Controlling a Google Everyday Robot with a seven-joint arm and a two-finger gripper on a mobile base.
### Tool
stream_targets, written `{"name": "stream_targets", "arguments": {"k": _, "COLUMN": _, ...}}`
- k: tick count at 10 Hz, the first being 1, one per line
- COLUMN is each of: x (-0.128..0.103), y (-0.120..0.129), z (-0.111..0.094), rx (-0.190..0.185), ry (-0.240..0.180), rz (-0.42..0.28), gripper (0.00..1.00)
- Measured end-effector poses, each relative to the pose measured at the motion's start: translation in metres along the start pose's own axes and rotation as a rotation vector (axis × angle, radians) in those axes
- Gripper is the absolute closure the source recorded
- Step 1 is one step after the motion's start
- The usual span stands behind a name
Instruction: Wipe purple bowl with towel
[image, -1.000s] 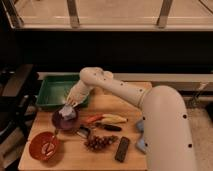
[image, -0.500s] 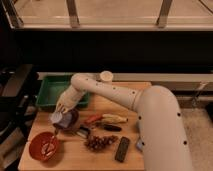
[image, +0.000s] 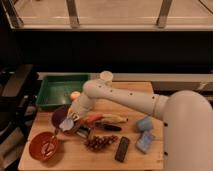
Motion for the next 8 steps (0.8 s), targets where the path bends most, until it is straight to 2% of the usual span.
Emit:
{"name": "stream_targets", "arguments": {"k": 2, "x": 0.031, "y": 0.005, "z": -0.022, "rx": -0.008, "ry": 0.051, "rz": 0.019, "gripper": 1.00}}
{"name": "stream_targets", "arguments": {"k": 4, "x": 0.054, "y": -0.004, "z": -0.033, "rx": -0.009, "ry": 0.070, "rz": 0.000, "gripper": 1.00}}
{"name": "stream_targets", "arguments": {"k": 6, "x": 0.060, "y": -0.017, "z": -0.033, "rx": -0.001, "ry": 0.067, "rz": -0.031, "gripper": 1.00}}
{"name": "stream_targets", "arguments": {"k": 8, "x": 0.049, "y": -0.039, "z": -0.016, "rx": 0.010, "ry": 0.031, "rz": -0.065, "gripper": 1.00}}
